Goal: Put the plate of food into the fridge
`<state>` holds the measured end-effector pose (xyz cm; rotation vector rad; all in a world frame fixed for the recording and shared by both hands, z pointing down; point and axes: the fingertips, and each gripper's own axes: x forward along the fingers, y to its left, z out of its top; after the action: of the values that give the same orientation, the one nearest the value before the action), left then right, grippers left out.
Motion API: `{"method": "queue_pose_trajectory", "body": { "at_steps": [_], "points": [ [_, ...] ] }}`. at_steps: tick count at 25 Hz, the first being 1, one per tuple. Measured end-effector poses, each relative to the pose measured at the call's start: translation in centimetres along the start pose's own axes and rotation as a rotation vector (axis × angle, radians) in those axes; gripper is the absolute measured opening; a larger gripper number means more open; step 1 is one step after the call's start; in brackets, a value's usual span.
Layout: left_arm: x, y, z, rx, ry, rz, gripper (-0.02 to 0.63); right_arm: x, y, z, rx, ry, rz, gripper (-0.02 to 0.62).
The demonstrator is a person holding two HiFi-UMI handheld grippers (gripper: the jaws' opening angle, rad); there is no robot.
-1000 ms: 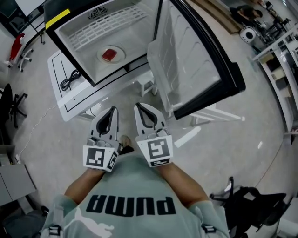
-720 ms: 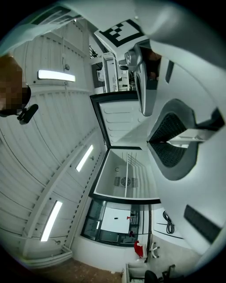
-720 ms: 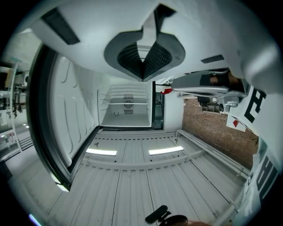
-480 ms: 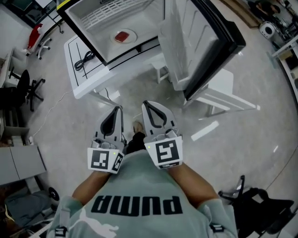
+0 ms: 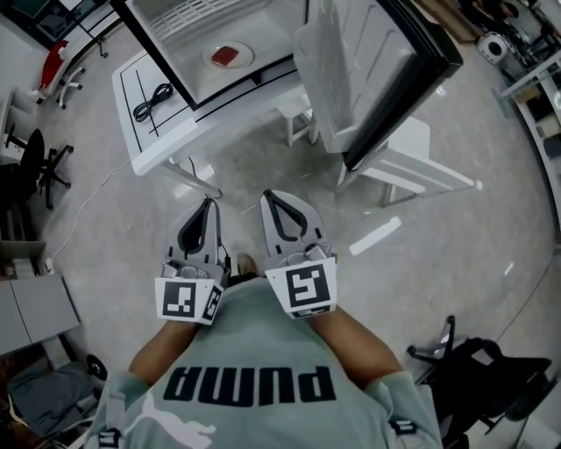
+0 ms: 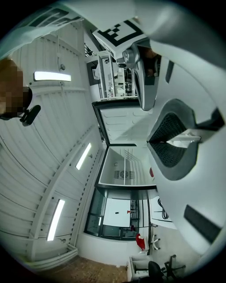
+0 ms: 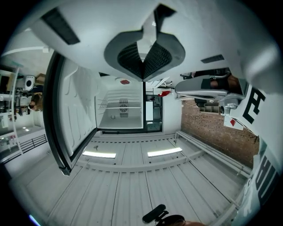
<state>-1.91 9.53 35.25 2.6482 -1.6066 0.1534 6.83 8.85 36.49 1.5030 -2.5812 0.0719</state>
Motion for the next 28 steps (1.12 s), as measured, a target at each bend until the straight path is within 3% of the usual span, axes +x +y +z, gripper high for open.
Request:
{"method": "queue_pose_trajectory", "body": {
  "at_steps": [14, 28],
  "points": [
    [-0.5, 2.9, -0.6, -0.018, -0.014, -0.1, 0.005, 1.7, 3.1, 0.3, 0.001, 0.006, -0.065, 0.005],
    [-1.7, 3.9, -1.1, -0.02, -0.012, -0.123, 0.005, 2.0, 5.1, 0.1, 0.005, 0.014, -0.067, 0.005]
  ]
}}
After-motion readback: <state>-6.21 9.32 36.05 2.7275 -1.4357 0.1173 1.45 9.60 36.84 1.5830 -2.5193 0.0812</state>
